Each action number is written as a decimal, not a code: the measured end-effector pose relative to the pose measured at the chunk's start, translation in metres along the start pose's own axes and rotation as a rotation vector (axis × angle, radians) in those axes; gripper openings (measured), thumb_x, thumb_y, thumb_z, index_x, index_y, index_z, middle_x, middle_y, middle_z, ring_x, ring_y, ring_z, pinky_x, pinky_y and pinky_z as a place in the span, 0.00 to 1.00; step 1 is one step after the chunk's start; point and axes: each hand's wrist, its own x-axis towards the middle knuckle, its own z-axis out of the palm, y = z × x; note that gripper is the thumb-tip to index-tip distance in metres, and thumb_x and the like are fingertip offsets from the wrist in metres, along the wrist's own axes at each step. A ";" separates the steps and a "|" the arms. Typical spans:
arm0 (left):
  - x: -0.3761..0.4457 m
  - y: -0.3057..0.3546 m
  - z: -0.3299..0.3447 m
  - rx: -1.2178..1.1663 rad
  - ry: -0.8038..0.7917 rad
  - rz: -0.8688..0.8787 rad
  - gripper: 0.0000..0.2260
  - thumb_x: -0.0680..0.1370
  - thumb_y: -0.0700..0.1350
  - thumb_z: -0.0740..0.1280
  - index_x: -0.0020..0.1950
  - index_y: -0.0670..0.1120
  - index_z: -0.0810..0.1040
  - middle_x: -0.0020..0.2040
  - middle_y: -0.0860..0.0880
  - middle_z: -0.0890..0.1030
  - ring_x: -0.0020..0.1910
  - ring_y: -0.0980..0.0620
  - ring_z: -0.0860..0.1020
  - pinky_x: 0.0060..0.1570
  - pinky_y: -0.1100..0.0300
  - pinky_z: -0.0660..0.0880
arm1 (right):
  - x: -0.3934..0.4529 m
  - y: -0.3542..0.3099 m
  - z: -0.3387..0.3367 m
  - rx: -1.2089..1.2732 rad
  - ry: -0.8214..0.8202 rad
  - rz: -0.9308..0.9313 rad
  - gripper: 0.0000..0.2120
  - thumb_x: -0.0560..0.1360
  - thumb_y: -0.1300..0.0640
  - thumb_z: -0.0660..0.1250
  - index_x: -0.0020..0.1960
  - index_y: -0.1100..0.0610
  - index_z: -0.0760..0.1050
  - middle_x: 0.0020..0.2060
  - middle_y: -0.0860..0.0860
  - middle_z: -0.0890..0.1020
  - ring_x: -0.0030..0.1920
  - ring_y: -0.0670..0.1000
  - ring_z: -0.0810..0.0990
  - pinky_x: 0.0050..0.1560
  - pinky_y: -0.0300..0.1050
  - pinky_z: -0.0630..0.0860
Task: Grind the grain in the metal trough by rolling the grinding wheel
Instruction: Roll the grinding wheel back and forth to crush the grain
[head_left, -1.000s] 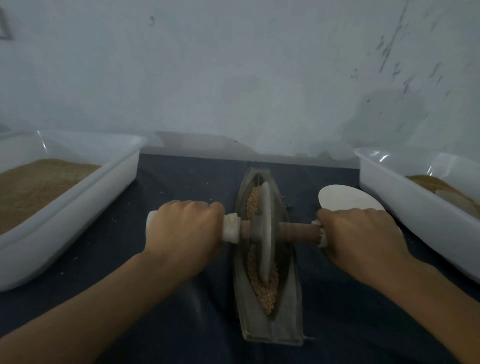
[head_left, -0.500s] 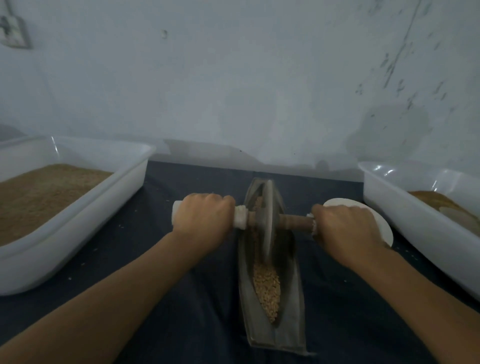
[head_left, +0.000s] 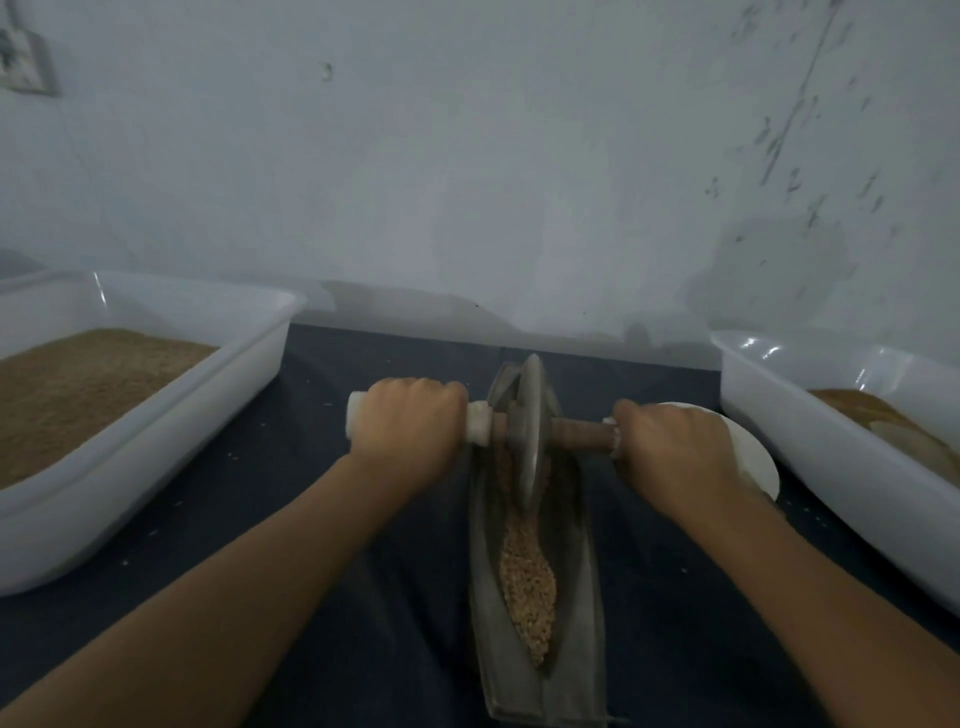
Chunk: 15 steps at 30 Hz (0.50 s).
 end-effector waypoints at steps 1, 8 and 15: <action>0.007 0.000 0.003 -0.011 0.002 -0.013 0.09 0.73 0.49 0.65 0.38 0.51 0.64 0.38 0.52 0.79 0.32 0.50 0.73 0.31 0.58 0.58 | 0.004 0.000 0.003 -0.012 0.001 0.005 0.12 0.70 0.54 0.71 0.37 0.53 0.67 0.29 0.53 0.78 0.28 0.59 0.77 0.27 0.43 0.58; -0.040 -0.002 -0.022 -0.038 0.050 0.060 0.14 0.69 0.51 0.69 0.35 0.52 0.63 0.29 0.55 0.67 0.25 0.53 0.63 0.27 0.60 0.53 | -0.039 0.000 -0.021 0.025 -0.015 -0.074 0.14 0.65 0.54 0.76 0.35 0.53 0.70 0.24 0.49 0.73 0.22 0.53 0.71 0.24 0.42 0.65; -0.057 -0.002 -0.032 -0.005 0.043 0.072 0.22 0.62 0.50 0.75 0.33 0.52 0.59 0.26 0.56 0.61 0.23 0.55 0.57 0.28 0.63 0.44 | -0.049 -0.002 -0.034 0.052 -0.003 -0.076 0.18 0.58 0.58 0.80 0.33 0.54 0.70 0.22 0.49 0.72 0.19 0.52 0.66 0.26 0.34 0.51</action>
